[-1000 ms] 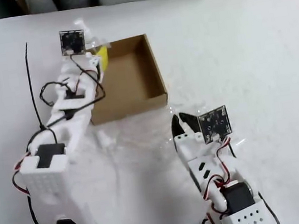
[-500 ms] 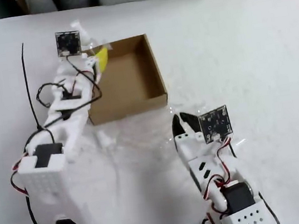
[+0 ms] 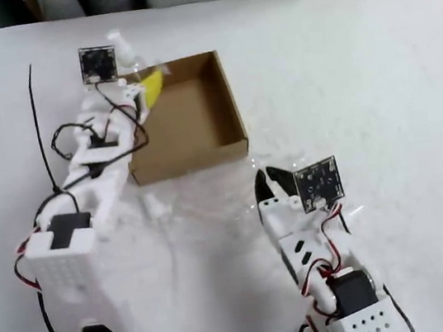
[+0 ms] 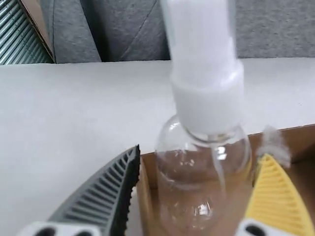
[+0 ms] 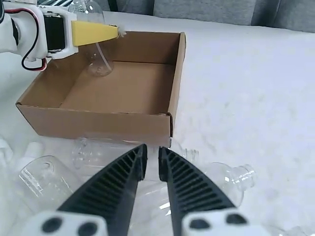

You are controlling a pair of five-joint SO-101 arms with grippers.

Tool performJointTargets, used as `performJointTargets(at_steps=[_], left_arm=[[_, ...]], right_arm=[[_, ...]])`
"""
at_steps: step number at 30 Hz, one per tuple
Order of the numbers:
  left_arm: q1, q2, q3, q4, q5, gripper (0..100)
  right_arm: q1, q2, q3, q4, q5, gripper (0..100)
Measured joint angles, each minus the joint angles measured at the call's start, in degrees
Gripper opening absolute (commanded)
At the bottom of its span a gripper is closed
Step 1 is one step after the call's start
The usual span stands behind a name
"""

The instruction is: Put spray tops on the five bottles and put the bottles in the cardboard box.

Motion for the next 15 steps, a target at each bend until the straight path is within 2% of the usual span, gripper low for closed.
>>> performJointTargets(at_steps=[4, 12, 15], left_arm=[[-1.2, 0.0, 0.0, 0.5, 0.0, 35], [-2.4, -7.3, 0.0, 17.6, 0.0, 35], [-2.4, -9.6, 0.0, 21.4, 0.0, 35]], right_arm=[[0.0, 0.0, 0.0, -1.2, 0.0, 1.7], [0.0, 0.0, 0.0, -1.2, 0.0, 1.7], [0.0, 0.0, 0.0, -1.2, 0.0, 1.7]])
